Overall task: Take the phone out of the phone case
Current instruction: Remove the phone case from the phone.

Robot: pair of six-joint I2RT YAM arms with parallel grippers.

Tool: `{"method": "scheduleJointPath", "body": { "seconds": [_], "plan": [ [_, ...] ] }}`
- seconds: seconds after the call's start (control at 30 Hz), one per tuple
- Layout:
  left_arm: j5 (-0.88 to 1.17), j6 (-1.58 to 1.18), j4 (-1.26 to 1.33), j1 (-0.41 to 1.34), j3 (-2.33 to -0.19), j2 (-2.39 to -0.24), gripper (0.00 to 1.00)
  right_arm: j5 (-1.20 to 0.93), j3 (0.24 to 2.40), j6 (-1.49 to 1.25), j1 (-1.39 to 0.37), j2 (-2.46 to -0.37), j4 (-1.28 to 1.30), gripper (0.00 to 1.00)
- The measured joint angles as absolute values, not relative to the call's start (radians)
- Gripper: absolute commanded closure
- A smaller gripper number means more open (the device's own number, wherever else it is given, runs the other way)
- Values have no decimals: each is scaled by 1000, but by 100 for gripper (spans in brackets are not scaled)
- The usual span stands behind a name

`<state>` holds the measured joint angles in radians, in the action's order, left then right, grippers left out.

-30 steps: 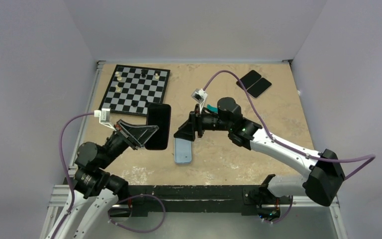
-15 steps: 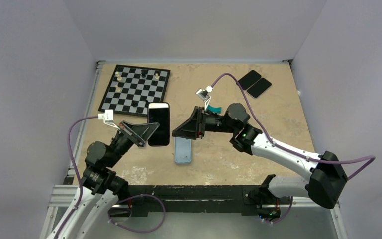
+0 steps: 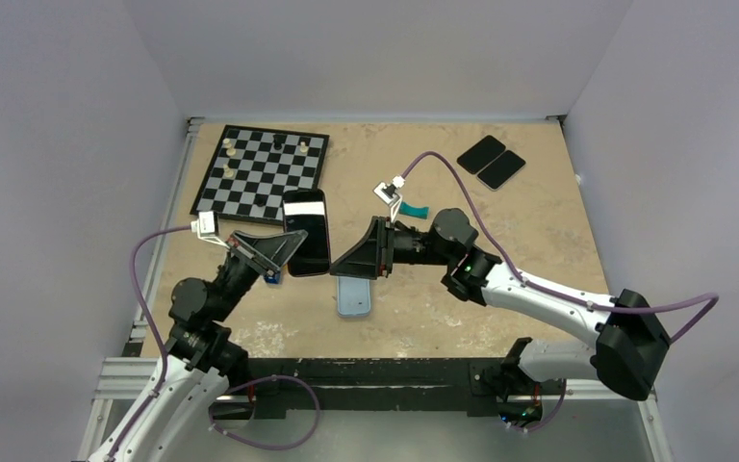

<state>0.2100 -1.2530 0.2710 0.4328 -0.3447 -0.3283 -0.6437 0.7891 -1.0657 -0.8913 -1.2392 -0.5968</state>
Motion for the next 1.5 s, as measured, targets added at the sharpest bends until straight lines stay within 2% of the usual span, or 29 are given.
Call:
{"method": "scheduleJointPath", "body": {
  "seconds": [0.53,0.9,1.07,1.17,1.4,1.5],
  "plan": [
    [200,-1293,370,423,-322,-379,100,-620,798,-1062,-889,-1288,-592,55],
    [152,-1360,451,411,-276,-402,100,-559,916,-1000,-897,-1357,-432,56],
    [153,-1374,464,408,-276,-419,100,-575,950,-1002,-896,-1391,-430,61],
    [161,-1378,492,405,-276,-443,100,-600,968,-1020,-881,-1414,-439,72],
    [225,-1393,592,394,-277,-521,100,-704,1001,-1122,-847,-1488,-521,74],
    [240,-1392,619,386,-277,-533,100,-741,1022,-1154,-842,-1520,-554,82]
  ]
}}
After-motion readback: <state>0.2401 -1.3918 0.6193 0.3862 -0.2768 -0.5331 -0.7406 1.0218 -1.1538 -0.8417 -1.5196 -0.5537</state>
